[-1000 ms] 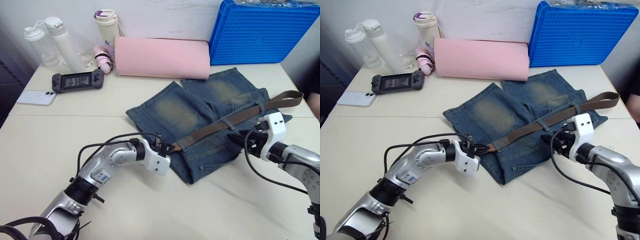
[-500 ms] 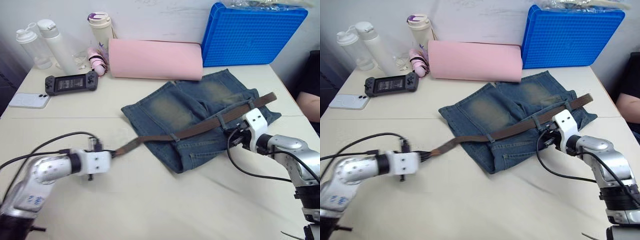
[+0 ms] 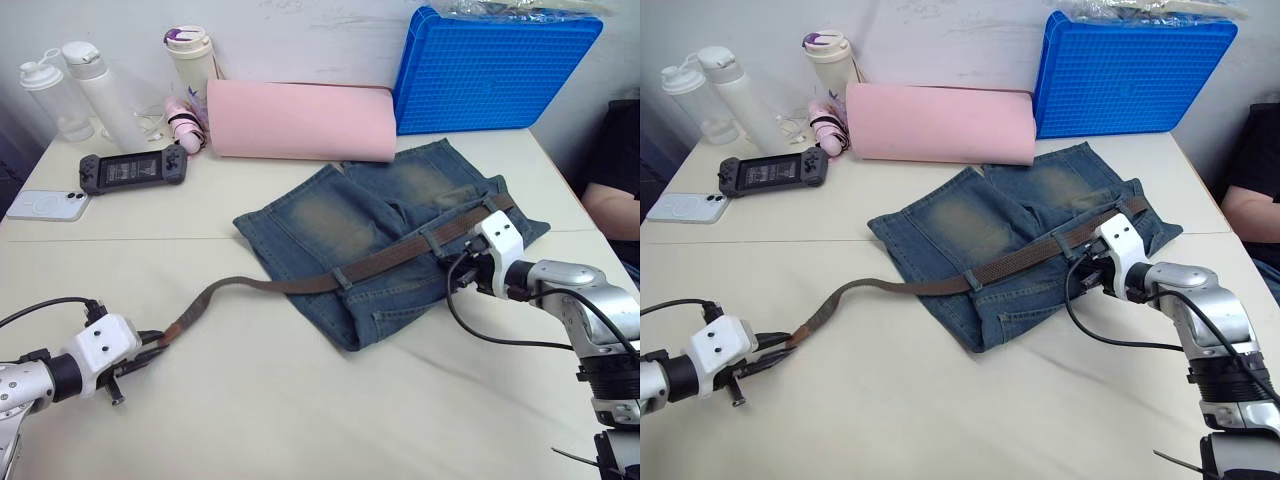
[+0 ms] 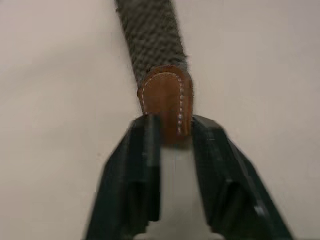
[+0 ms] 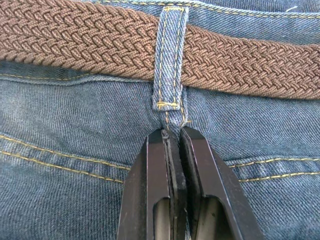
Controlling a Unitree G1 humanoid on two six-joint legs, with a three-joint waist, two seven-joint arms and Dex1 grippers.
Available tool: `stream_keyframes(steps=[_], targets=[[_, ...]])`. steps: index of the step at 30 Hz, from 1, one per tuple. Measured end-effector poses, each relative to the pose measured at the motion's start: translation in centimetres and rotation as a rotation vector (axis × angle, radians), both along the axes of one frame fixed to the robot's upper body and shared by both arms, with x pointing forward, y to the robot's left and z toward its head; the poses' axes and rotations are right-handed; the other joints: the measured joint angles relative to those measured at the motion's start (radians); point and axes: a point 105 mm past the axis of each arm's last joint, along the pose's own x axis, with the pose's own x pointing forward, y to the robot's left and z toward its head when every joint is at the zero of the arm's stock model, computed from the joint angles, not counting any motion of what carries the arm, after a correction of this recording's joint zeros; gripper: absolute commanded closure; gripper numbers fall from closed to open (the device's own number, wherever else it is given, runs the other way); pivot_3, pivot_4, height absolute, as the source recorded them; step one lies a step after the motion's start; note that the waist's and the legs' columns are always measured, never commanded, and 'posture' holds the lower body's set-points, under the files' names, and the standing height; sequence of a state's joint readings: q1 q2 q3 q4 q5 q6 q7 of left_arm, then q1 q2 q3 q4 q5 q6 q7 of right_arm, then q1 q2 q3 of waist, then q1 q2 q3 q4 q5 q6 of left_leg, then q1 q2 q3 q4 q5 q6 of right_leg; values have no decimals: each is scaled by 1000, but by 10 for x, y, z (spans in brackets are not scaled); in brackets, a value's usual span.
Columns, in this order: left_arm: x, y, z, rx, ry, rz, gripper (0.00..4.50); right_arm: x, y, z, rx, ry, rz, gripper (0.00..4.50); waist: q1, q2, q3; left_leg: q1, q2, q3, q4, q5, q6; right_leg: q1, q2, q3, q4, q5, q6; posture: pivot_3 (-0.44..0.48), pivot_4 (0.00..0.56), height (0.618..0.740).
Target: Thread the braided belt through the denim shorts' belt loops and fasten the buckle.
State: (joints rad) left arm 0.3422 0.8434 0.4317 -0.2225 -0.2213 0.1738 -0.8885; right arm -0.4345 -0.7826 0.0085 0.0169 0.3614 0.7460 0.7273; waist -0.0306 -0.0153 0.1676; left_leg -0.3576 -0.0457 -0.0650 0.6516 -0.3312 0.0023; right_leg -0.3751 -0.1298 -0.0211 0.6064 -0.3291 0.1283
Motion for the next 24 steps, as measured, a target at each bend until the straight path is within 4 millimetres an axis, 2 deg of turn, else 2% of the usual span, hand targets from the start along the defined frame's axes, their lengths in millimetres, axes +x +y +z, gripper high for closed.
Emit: stream_keyframes(steps=[2,4,6,8,9,11,12,14,16,17,19,24], targets=[[4,-8,6,-85,8,-12,1084,-1,0,3,14,-2,10,4500,1,0,0,0,0,0,0,0,0,0,0,0,0,0,0,0,150,740],[10,-26,22,-190,-3,-82,157,-4,0,7,44,12,22,3704,3,2,1,-1,0,0,0,0,0,0,0,0,-1,0,0,0,150,740],[17,-49,42,-288,-32,-185,0,-9,4,12,76,40,62,2960,5,6,4,-2,0,0,0,0,0,-1,0,0,-1,0,0,0,150,740],[24,-80,67,-408,-53,-318,0,-18,10,21,89,60,130,1845,7,11,7,-2,0,0,0,0,0,-1,0,0,-1,0,0,0,150,740],[27,-98,77,-460,-53,-391,0,-22,12,25,88,71,164,1452,8,14,8,-2,-1,0,0,0,0,-1,0,-1,3,0,0,0,150,740],[33,-127,86,-528,-29,-502,0,-30,13,32,84,90,203,358,10,15,8,-2,-1,0,0,0,0,-2,1,-2,4,0,0,0,150,740],[36,-141,89,-552,-11,-548,0,-34,15,35,82,94,222,57,11,15,9,-3,-1,0,0,0,0,-2,2,-3,4,0,1,0,150,740],[43,-174,94,-607,26,-654,0,-43,14,41,63,109,245,57,17,15,9,-3,-2,0,0,0,1,-2,6,-6,4,1,1,0,150,740],[46,-195,95,-608,55,-717,0,-48,13,46,57,107,251,57,22,14,9,-4,-2,1,2,-1,2,-2,8,-8,3,1,2,0,150,740],[49,-214,93,-587,76,-770,0,-54,10,50,52,102,247,57,29,14,9,-5,-2,2,2,-1,2,-2,9,-8,2,1,3,0,150,740],[54,-244,79,-521,130,-826,0,-62,7,53,34,98,241,57,40,14,9,-9,-1,1,7,-1,2,-2,11,-8,0,2,4,0,150,740],[55,-294,45,-430,229,-891,0,-77,-8,47,-15,128,181,57,58,14,9,-13,-2,1,13,-1,3,-3,12,-6,0,3,5,0,150,740]])
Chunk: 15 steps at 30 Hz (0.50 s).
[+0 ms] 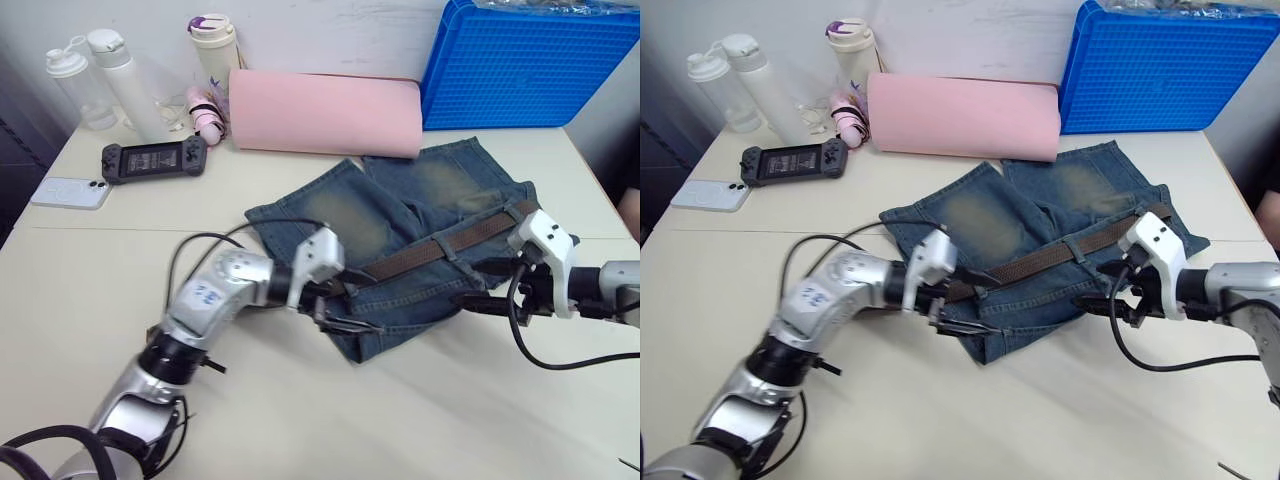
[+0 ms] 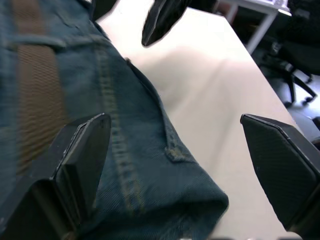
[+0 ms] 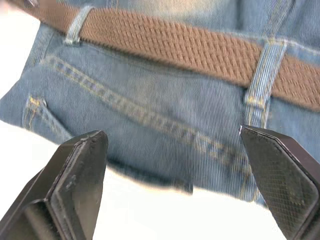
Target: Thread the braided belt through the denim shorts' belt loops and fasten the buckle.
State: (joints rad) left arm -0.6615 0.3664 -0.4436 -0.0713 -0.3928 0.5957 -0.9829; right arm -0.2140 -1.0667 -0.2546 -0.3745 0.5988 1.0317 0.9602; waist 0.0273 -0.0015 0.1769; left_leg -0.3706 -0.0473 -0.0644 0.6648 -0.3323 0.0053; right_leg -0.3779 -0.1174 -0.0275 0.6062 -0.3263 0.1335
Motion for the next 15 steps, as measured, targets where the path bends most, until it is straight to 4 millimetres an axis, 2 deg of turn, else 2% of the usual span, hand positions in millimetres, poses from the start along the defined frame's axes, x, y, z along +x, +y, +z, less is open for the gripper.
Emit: stream_keyframes(steps=[3,5,7,8,10,12,13,15], targets=[[-8,-24,-14,69,-19,-70,0,-2,-5,4,-15,-27,-37,57,2,0,0,0,0,0,1,0,0,0,0,1,0,1,1,0,150,740],[-10,-30,-22,112,-43,-88,411,-2,-9,7,-19,-44,-61,0,0,0,0,0,0,0,0,0,0,0,0,1,0,1,1,0,150,740],[-5,-27,-38,225,-117,-87,990,-4,-10,9,-28,-59,-78,0,-4,0,0,1,2,1,0,0,0,0,2,2,0,1,1,0,150,740],[-1,-21,-46,275,-148,-78,1490,-4,-11,10,-29,-60,-85,0,-6,0,0,2,2,1,-1,1,0,0,3,3,0,0,1,0,150,740],[3,-12,-45,301,-206,-88,2130,-5,-11,9,-34,-59,-94,0,-6,0,0,2,4,1,0,1,0,0,3,3,1,1,1,0,150,740],[10,7,-43,331,-237,-88,2960,-5,-9,9,-33,-66,-91,0,-11,0,0,2,4,2,-1,1,-1,-1,3,3,1,1,1,0,150,740],[19,24,-39,354,-253,-62,3294,-4,-7,9,-24,-70,-89,0,-14,0,0,3,4,1,-1,1,-1,-1,3,3,1,1,1,0,150,740],[30,47,-34,376,-265,-28,4158,-3,-3,10,2,-71,-80,0,-14,0,0,3,4,1,0,1,-1,-1,3,3,1,1,1,0,150,740]])
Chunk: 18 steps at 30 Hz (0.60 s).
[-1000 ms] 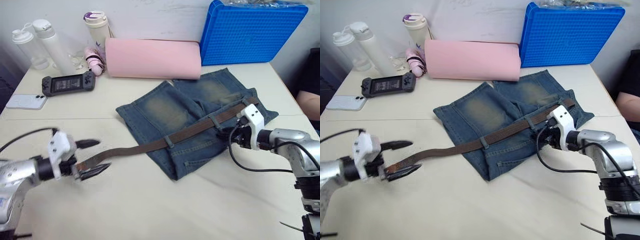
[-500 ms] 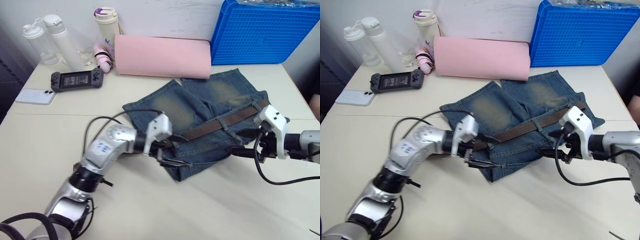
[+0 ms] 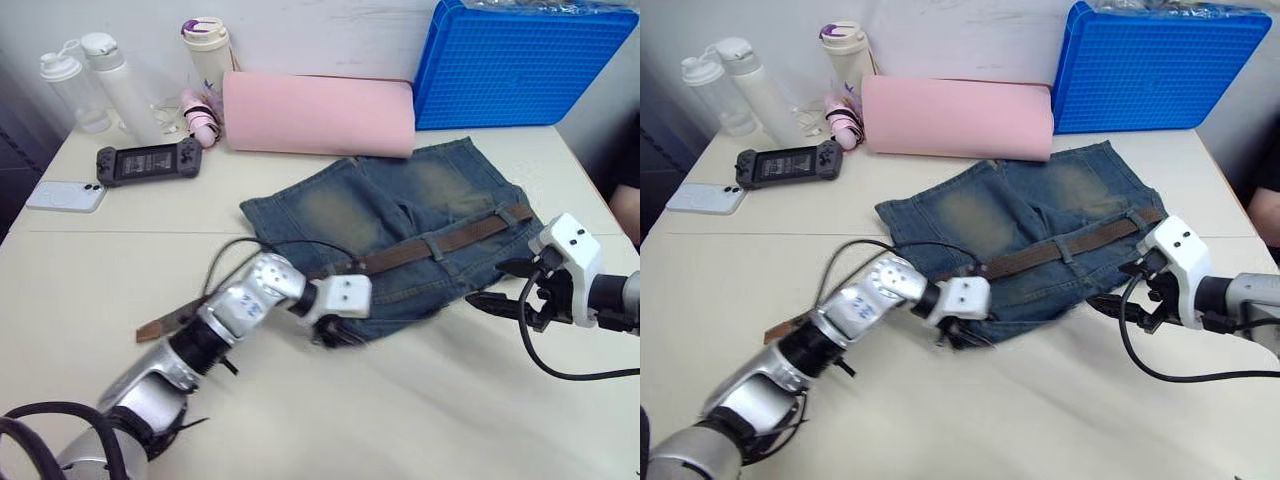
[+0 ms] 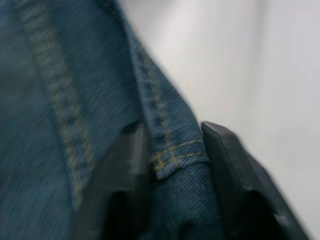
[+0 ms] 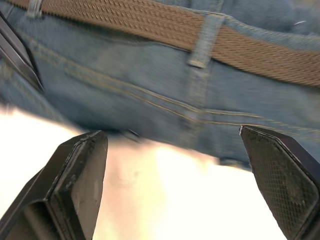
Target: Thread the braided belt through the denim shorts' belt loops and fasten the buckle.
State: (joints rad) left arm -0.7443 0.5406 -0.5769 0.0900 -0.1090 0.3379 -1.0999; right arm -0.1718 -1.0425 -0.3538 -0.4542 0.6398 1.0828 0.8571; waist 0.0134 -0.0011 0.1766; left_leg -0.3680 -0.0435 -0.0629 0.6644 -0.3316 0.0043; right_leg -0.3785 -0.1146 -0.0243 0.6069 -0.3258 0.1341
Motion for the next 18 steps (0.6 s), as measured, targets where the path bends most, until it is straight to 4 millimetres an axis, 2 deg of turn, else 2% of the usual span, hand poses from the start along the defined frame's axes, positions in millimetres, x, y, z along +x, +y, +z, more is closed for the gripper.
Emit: stream_keyframes(steps=[1,3,6,10,15,17,18], targets=[[3,9,2,5,-7,5,4491,0,4,2,23,-2,13,0,-1,0,0,0,0,0,0,0,0,0,0,0,0,0,0,0,150,740],[10,29,5,19,-21,11,4491,1,12,8,68,-6,41,0,-1,0,0,-1,0,0,0,0,0,-1,0,0,1,0,0,0,150,740],[26,75,14,41,-55,79,4491,4,17,13,104,-1,60,0,-4,0,0,-2,0,0,0,0,0,-3,0,0,1,0,0,0,150,740],[45,131,25,79,-118,198,4491,17,21,11,158,0,42,0,-9,0,0,-3,-1,0,0,0,0,-5,-2,0,4,0,0,0,150,740],[51,159,27,93,-168,285,4491,29,23,13,238,-15,7,0,-13,0,0,-4,-2,0,-1,0,0,-7,-2,0,7,0,0,0,150,740],[48,170,28,49,-128,360,3505,32,22,12,250,-16,-12,0,-17,0,0,-4,-2,1,-1,0,0,-11,-2,2,13,0,0,0,150,740],[46,174,27,16,-89,398,3225,34,21,11,256,-15,-20,0,-18,0,0,-4,-2,2,-1,0,0,-12,-3,2,15,0,0,0,150,740]])
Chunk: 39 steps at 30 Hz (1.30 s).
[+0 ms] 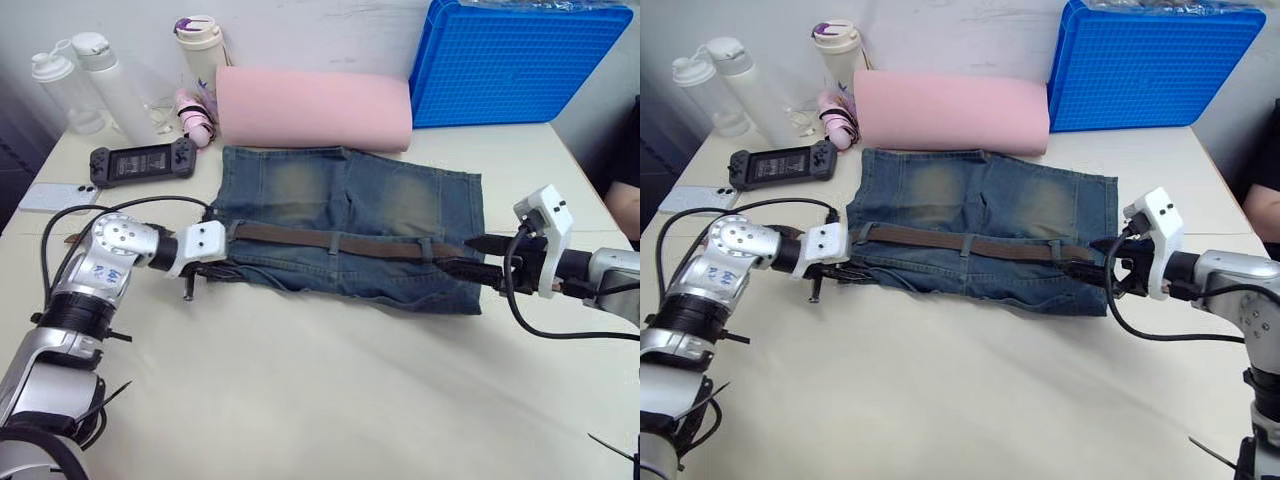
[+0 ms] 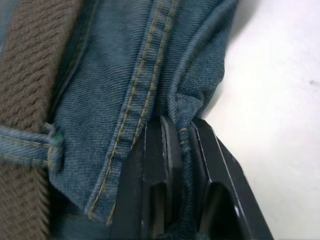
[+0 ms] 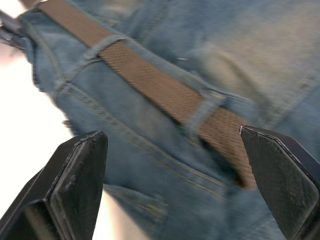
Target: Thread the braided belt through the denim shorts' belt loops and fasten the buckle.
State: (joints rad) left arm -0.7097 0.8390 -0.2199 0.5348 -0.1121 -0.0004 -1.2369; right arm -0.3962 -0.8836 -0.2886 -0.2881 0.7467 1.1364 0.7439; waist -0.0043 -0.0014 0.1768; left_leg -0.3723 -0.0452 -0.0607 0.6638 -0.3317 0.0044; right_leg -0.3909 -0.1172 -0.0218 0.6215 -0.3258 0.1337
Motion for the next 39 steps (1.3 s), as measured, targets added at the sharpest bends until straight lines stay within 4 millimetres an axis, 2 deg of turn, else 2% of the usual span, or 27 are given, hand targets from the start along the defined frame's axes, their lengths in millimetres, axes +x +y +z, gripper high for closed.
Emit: stream_keyframes(steps=[3,5,7,10,12,14,18,19,23,26,27,28,29,30,34,35,37,38,39], targets=[[-11,0,4,-161,113,76,1847,5,1,0,30,-1,-16,0,0,0,0,-1,1,1,1,0,0,-2,0,1,1,0,0,0,150,740],[-12,-6,25,-309,152,107,839,10,3,5,58,-13,-14,0,3,0,0,-3,0,1,2,0,0,-2,0,1,1,0,0,0,150,740],[-10,-7,48,-424,154,144,121,14,2,11,83,-25,-22,0,6,-1,0,-3,0,0,3,0,0,-2,0,1,1,0,0,0,150,740],[6,-9,85,-547,96,219,20,21,0,13,134,-20,-40,0,11,-1,0,-3,-2,-1,3,0,0,-2,-1,1,2,0,0,0,150,740],[22,-10,93,-603,98,308,20,27,-1,11,167,-9,-51,0,11,-1,0,-3,-3,-1,3,0,0,-2,-1,1,3,0,0,0,150,740],[37,-10,79,-600,129,404,20,34,0,7,187,-7,-58,0,5,-1,0,-2,-3,-1,2,0,0,-2,-1,1,5,0,0,0,150,740],[53,-9,28,-517,221,555,20,52,-5,-4,177,13,-103,0,-4,-1,0,-2,-3,3,1,0,0,-5,0,1,5,0,0,0,150,740],[54,-9,20,-508,238,573,20,54,-5,-6,173,22,-105,0,-6,-1,0,-2,-2,4,1,0,0,-6,0,0,5,0,0,0,150,740],[57,-4,17,-490,233,597,20,63,-3,-17,171,48,-83,0,-11,-2,0,-2,-1,4,2,0,0,-6,0,0,6,0,0,0,150,740],[56,0,16,-480,229,601,790,63,3,-31,146,85,-44,0,-11,-2,0,-2,-2,5,2,0,0,-6,0,1,6,0,0,0,150,740],[56,1,16,-479,232,598,1216,63,5,-33,137,90,-28,0,-12,-2,0,-2,-1,5,3,0,0,-6,0,0,6,0,0,0,150,740],[56,1,16,-480,232,597,1426,62,7,-34,133,92,-18,260,-12,-2,0,-2,-1,5,3,0,0,-6,0,0,6,0,0,0,150,740],[55,1,16,-481,233,591,1994,62,10,-37,121,99,5,543,-11,-2,0,-2,-2,5,3,0,0,-6,0,1,6,0,0,0,150,740],[52,4,17,-481,229,581,2342,61,14,-41,91,100,33,809,-13,-2,0,-2,-1,5,3,0,0,-6,0,0,6,0,0,0,150,740],[45,7,18,-476,219,546,4203,60,20,-49,17,77,95,2768,-17,-2,0,-2,-1,5,2,0,0,-6,-1,1,6,0,0,0,150,740],[42,6,17,-473,218,527,4500,60,21,-48,4,51,112,3271,-18,-2,0,-2,-1,5,2,0,0,-6,-1,1,6,0,0,0,150,740],[35,5,18,-482,211,489,4500,57,21,-44,-22,-11,160,4205,-18,-2,0,-2,-1,5,2,0,0,-6,-1,0,6,0,0,0,150,740],[32,6,18,-481,209,479,4500,55,23,-42,-38,-40,186,4396,-18,-2,0,-2,-1,5,2,0,0,-6,-1,0,6,0,0,0,150,740],[30,7,19,-480,204,470,4500,53,23,-40,-50,-58,204,4396,-19,-2,0,-2,-1,5,2,0,0,-6,-1,0,6,0,0,0,150,740]])
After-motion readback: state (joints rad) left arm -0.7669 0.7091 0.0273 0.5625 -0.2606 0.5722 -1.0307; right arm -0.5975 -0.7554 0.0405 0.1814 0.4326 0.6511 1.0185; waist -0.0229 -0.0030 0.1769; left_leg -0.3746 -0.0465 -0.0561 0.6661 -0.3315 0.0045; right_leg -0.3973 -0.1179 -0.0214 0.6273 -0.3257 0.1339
